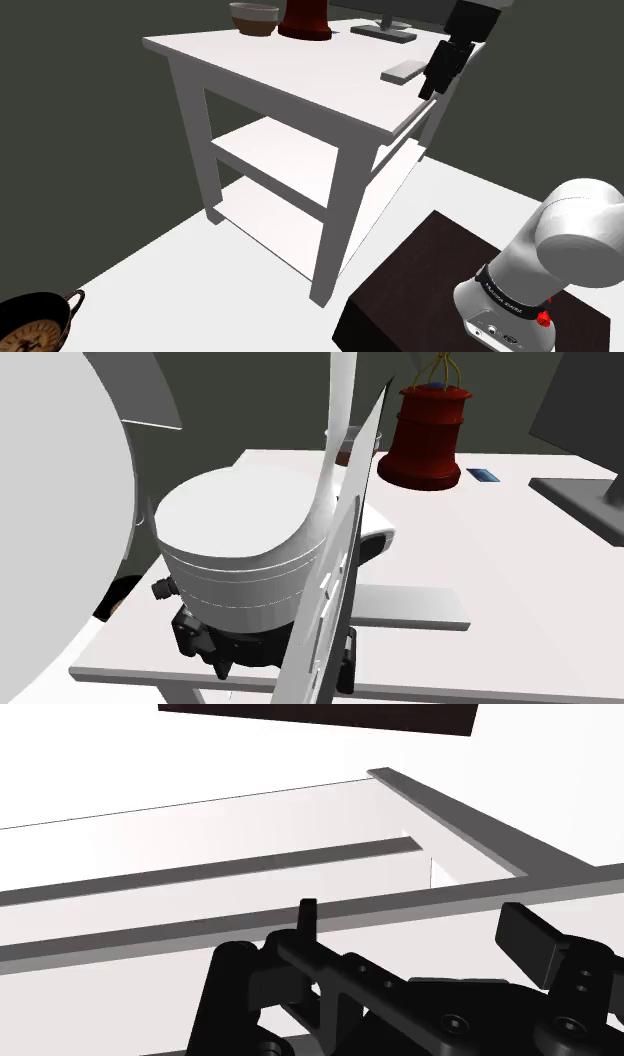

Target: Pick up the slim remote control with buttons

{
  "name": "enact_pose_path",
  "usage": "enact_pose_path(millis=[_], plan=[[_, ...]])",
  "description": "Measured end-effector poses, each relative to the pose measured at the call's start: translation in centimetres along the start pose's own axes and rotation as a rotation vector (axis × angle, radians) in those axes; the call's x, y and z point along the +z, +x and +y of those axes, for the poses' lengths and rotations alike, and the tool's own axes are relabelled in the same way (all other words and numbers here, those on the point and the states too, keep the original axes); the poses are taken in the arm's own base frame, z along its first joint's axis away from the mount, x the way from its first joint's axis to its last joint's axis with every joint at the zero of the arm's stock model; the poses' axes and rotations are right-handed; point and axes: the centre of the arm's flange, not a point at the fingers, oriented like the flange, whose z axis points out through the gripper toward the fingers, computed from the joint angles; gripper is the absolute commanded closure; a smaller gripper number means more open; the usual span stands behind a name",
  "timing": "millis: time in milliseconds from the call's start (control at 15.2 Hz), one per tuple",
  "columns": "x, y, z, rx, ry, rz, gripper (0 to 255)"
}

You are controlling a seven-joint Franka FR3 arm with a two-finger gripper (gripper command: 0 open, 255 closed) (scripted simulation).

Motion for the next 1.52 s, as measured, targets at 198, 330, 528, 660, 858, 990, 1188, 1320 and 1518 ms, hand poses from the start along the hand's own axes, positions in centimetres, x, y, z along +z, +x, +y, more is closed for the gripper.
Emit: enact_pose_path(millis=[198,330,528,660,858,990,1188,1320,1518], plan=[[-0.3,1.5,0.0,0.110,-0.009,-0.003,0],[-1.1,3.7,0.5,0.288,-0.023,-0.008,0],[-2.2,7.4,2.1,0.577,-0.044,-0.015,0],[-2.6,9.5,3.8,0.775,-0.058,-0.021,0],[-3.7,11.9,6.5,1.071,-0.080,-0.028,0],[-3.8,12.3,8.1,1.199,-0.089,-0.032,0],[-2.7,12.7,8.7,1.239,-0.092,-0.032,0],[-1.8,12.6,8.9,1.244,-0.092,-0.032,0],[-0.7,12.6,8.9,1.245,-0.092,-0.032,255]])
